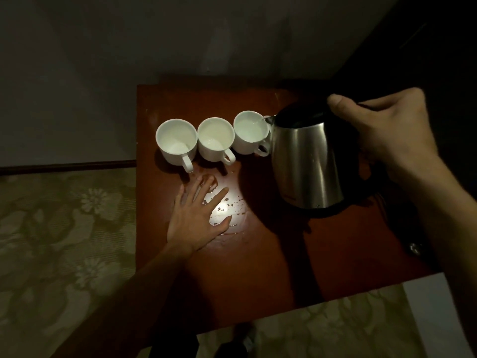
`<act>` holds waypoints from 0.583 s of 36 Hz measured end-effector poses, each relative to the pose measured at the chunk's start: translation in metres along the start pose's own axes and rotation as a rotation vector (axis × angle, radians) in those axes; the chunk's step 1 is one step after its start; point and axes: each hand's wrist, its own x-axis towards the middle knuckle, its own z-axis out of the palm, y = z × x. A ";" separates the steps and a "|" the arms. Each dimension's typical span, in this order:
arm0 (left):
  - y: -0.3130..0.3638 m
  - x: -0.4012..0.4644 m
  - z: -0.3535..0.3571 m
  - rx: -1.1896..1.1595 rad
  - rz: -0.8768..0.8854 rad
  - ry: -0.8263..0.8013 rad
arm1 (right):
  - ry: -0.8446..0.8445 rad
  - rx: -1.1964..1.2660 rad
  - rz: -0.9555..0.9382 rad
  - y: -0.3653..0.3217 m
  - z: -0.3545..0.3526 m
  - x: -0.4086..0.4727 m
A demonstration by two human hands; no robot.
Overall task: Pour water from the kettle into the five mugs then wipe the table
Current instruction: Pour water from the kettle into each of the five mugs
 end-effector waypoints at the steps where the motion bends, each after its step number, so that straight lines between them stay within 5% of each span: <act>1: 0.000 0.000 0.000 -0.002 0.001 0.002 | -0.003 -0.002 -0.010 0.000 0.000 0.000; 21: 0.000 -0.001 0.000 -0.011 0.013 0.052 | -0.006 -0.004 0.008 0.006 -0.003 0.003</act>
